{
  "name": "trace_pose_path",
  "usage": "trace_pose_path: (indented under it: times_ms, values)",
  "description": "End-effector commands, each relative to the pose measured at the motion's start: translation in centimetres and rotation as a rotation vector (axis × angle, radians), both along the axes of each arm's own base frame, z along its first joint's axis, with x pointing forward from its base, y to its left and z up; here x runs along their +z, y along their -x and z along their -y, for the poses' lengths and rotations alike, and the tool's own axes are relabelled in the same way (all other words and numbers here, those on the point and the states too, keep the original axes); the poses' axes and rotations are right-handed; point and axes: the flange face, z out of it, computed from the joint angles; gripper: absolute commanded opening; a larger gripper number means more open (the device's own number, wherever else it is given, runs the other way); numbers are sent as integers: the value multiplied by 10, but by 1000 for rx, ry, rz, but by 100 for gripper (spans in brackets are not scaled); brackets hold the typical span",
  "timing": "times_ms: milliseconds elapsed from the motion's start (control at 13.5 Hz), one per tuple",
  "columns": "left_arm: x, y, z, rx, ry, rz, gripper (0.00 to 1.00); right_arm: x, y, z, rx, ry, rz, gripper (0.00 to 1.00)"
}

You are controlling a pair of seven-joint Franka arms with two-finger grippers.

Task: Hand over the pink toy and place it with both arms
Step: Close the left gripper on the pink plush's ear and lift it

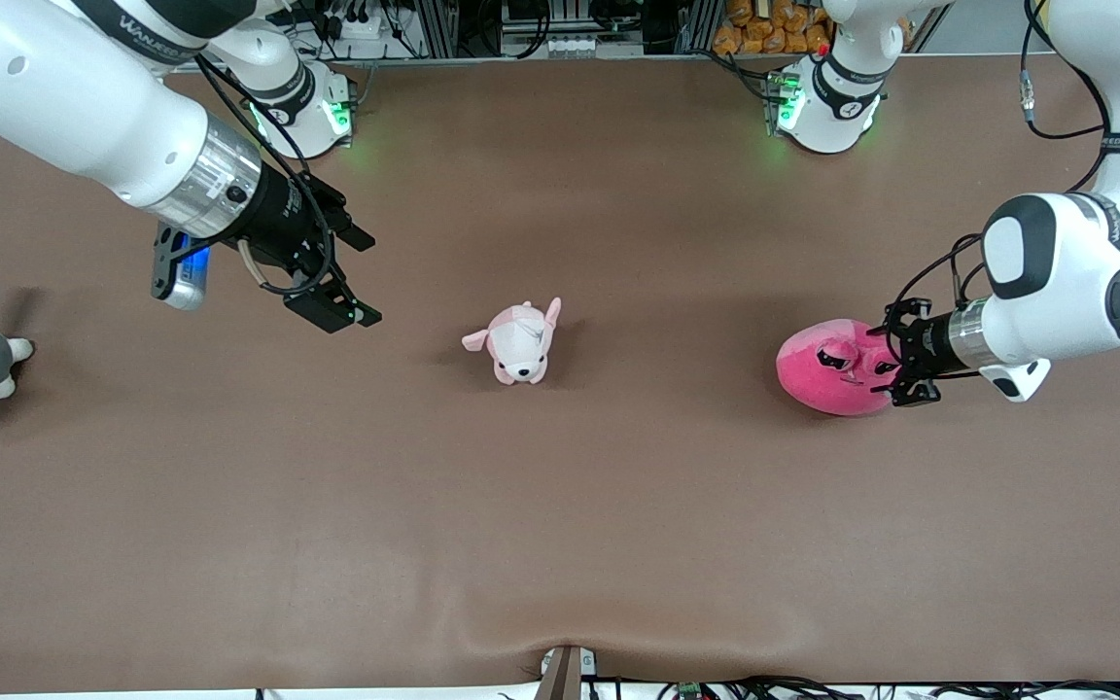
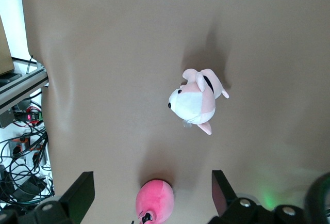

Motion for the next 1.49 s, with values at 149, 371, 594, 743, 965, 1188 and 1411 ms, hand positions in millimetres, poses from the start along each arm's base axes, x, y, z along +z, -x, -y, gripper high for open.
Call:
trace_pose_path:
  times_ms: [149,371,594,743,965,1188,1411]
  values:
    - [-7,-2,1,27,12,-1,25,5,-1,-3,-37,-15,-13,100]
    - [2,-5,4,24,12,9,3,4,-2,-4,-42,-15,-15,100]
    - [27,-11,15,4,25,21,0,5,-3,-4,-49,-20,-4,100]
    - [53,-17,37,31,83,10,0,5,-4,-3,-50,-20,-4,100]
    - [101,-9,85,-29,100,62,0,6,-3,-3,-49,-21,-2,100]
    - [156,-10,129,-79,124,103,0,5,-4,-2,-51,-20,-4,100]
    - [199,3,204,-46,159,111,0,6,-1,-8,-51,-53,-21,100]
